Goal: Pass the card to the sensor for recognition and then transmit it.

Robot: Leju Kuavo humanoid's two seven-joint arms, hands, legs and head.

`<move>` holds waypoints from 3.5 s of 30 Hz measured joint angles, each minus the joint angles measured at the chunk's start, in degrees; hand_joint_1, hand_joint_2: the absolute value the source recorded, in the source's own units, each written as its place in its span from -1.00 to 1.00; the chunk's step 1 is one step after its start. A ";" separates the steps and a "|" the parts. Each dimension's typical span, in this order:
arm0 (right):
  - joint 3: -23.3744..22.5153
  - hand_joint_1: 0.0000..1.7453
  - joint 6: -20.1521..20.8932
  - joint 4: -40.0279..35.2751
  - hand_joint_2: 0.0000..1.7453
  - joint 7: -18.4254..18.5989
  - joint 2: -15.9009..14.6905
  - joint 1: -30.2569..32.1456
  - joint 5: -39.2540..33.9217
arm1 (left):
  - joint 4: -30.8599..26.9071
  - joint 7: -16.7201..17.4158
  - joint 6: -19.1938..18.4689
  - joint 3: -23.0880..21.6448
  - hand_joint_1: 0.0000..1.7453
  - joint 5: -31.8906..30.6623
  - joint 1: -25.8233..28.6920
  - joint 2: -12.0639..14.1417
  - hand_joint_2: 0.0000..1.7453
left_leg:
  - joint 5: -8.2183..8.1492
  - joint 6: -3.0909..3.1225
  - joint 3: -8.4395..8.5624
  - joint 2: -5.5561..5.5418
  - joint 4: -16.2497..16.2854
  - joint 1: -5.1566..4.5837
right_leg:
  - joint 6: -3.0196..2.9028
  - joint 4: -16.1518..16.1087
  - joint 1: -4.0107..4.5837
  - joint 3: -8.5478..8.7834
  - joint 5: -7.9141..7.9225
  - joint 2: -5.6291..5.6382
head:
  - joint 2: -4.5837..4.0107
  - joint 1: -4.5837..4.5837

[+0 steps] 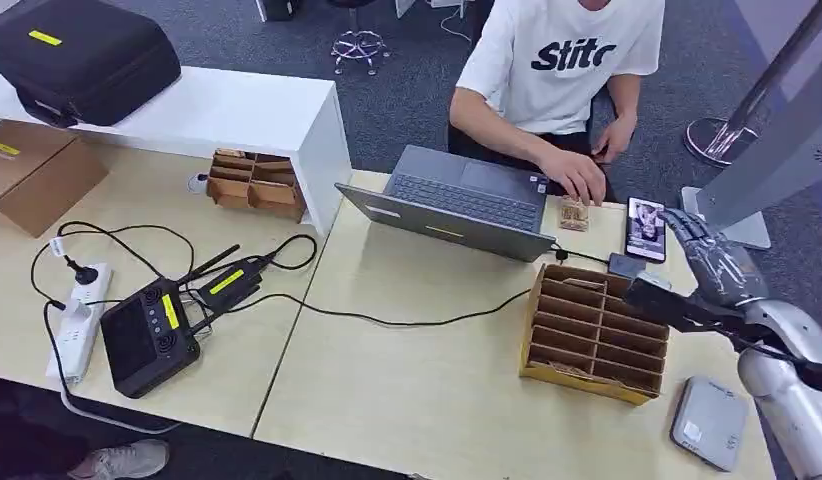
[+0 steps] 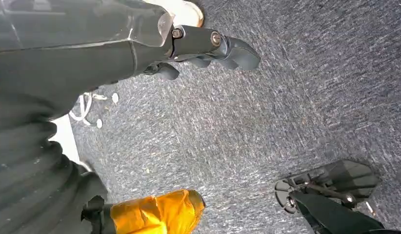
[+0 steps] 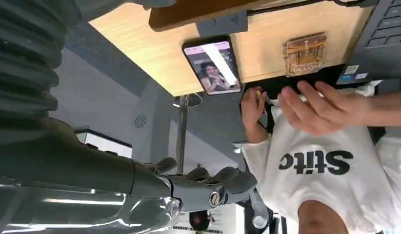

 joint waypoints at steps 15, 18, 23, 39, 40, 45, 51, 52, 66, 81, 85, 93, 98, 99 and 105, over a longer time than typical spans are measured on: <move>-1.75 -1.00 -6.52 0.04 1.00 0.44 0.94 0.93 -0.59 | 0.00 0.48 0.00 0.98 -1.00 -0.31 0.00 -0.02 1.00 | 0.00 0.00 0.00 0.00 0.00 0.00 | 0.00 0.00 0.00 0.00 0.00 0.00 | 0.00 0.00; -3.50 -1.00 -8.57 -1.77 1.00 0.44 1.55 1.93 -0.63 | 0.00 0.48 0.00 1.29 -1.00 -0.48 0.00 -0.02 1.00 | 0.00 0.00 0.00 0.00 0.00 0.00 | 0.00 0.00 0.00 0.00 0.00 0.00 | 0.00 0.00; -6.30 -1.00 -10.69 -5.14 1.00 0.00 2.34 3.56 -1.18 | 0.00 0.48 0.00 1.46 -1.00 -0.48 0.01 -0.02 1.00 | 0.00 0.00 0.01 0.01 0.00 0.00 | 0.00 0.00 0.00 0.00 0.00 0.01 | 0.00 0.00; -15.50 -1.00 -4.28 -15.04 1.00 -4.24 0.48 9.32 -10.47 | 0.00 0.48 0.18 3.39 -1.00 0.31 0.28 -0.04 1.00 | -0.01 0.00 0.01 0.01 0.00 -0.01 | 0.01 -0.01 -0.01 -0.01 -0.01 0.01 | 0.00 0.00; -15.80 -1.00 -2.79 -15.24 1.00 -4.39 -0.16 9.59 -10.97 | 0.00 0.48 0.17 3.54 -1.00 0.33 0.29 -0.02 1.00 | -0.01 0.00 0.01 0.00 0.00 -0.01 | 0.01 -0.01 -0.01 -0.01 -0.01 0.01 | 0.00 0.00; -16.15 -1.00 2.23 -15.13 1.00 -5.05 -3.33 10.10 -12.02 | 0.00 0.48 0.17 4.24 -1.00 0.33 0.41 0.00 1.00 | -0.01 0.01 0.01 0.01 0.00 -0.02 | 0.01 -0.02 -0.02 -0.01 -0.01 0.00 | 0.00 0.00; -15.50 -1.00 7.23 -13.23 1.00 -5.11 -6.60 10.05 -12.70 | 0.07 0.48 0.15 5.05 -1.00 0.02 0.39 0.00 1.00 | -0.01 0.01 -0.01 -0.04 0.00 -0.01 | 0.01 -0.02 -0.02 -0.01 -0.01 -0.06 | 0.00 0.00; -15.34 -1.00 7.83 -12.81 1.00 -5.22 -7.13 10.04 -12.76 | 0.07 0.48 0.15 5.16 -1.00 -0.04 0.43 0.00 1.00 | -0.01 0.01 -0.03 -0.05 0.00 -0.01 | 0.01 -0.01 -0.02 -0.01 -0.01 -0.07 | 0.00 0.02; -9.60 -1.00 7.54 -7.76 1.00 -5.31 -6.32 8.42 -11.82 | 0.09 0.76 0.00 5.55 -1.00 -1.11 0.29 -0.02 1.00 | 0.00 0.00 -0.02 -0.04 -0.01 0.00 | 0.01 -0.01 -0.01 0.00 -0.01 -0.05 | 0.00 0.00; -9.14 -1.00 0.94 -6.82 1.00 -7.32 0.32 13.78 -15.04 | 0.09 0.76 0.17 6.18 -1.00 -1.18 0.30 -0.28 1.00 | -0.01 0.00 -0.02 -0.06 -0.02 0.00 | 0.05 -0.01 0.00 -0.01 -0.05 -0.06 | 0.00 0.00; -9.92 -1.00 0.42 -6.80 1.00 -7.43 1.70 15.52 -15.30 | 0.09 0.76 0.20 6.51 -1.00 -1.25 0.30 -0.28 1.00 | -0.01 0.00 -0.02 -0.06 -0.02 0.00 | 0.05 -0.01 -0.01 0.00 -0.05 -0.05 | 0.00 0.00; -11.10 -1.00 -0.18 -6.69 1.00 -7.63 3.19 17.00 -15.50 | 0.09 0.76 0.20 6.64 -1.00 -1.36 0.30 -0.28 1.00 | -0.01 0.00 -0.02 -0.05 -0.02 -0.01 | 0.05 -0.01 -0.01 -0.01 -0.05 -0.05 | 0.00 0.00; -11.96 -1.00 -0.92 -6.54 1.00 -7.89 3.98 17.05 -14.84 | 0.09 0.76 0.20 6.80 -1.00 -1.68 0.30 -0.28 1.00 | -0.01 0.00 -0.02 -0.05 -0.02 0.00 | 0.05 -0.01 -0.01 -0.01 -0.05 -0.05 | 0.00 0.00; -12.07 -1.00 -1.01 -6.54 1.00 -7.91 4.09 17.05 -14.77 | 0.09 0.76 0.20 6.89 -1.00 -1.68 0.30 -0.28 1.00 | -0.01 0.00 -0.02 -0.05 -0.02 0.00 | 0.05 -0.01 -0.01 -0.01 -0.05 -0.05 | 0.00 0.02; -13.18 -1.00 -2.60 -6.54 1.00 -8.39 4.81 17.02 -14.25 | 0.09 0.76 0.20 6.99 -1.00 -2.03 0.30 -0.28 1.00 | -0.01 0.00 -0.03 -0.05 -0.02 -0.01 | 0.05 -0.01 -0.01 0.00 -0.05 -0.05 | 0.00 0.00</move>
